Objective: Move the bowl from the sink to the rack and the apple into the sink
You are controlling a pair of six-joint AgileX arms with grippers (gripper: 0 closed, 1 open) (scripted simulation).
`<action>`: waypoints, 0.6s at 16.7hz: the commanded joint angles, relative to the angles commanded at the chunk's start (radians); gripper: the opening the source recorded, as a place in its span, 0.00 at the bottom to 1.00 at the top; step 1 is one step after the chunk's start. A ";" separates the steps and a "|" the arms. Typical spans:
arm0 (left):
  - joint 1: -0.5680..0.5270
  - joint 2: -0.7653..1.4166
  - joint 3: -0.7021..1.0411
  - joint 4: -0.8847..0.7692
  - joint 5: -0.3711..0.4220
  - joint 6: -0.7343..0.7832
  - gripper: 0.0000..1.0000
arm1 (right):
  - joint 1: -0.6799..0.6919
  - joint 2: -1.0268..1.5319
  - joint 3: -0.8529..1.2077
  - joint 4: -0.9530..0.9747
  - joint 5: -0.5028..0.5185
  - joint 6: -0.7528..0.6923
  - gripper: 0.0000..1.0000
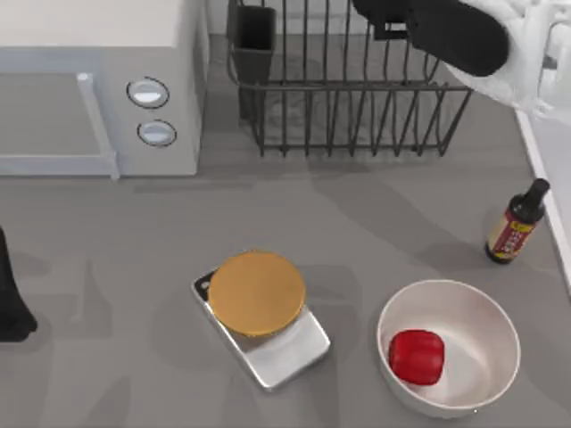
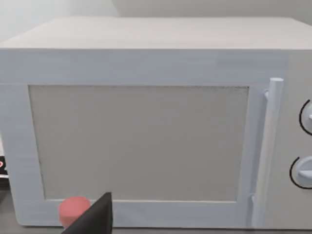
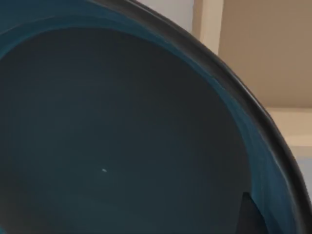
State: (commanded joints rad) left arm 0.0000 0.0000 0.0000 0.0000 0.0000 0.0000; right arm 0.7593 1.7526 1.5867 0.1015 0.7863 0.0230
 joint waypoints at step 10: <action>0.000 0.000 0.000 0.000 0.000 0.000 1.00 | -0.113 0.267 -0.229 0.573 -0.108 -0.005 0.00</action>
State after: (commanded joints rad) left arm 0.0000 0.0000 0.0000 0.0000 0.0000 0.0000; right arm 0.6464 2.0198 1.3579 0.6743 0.6784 0.0184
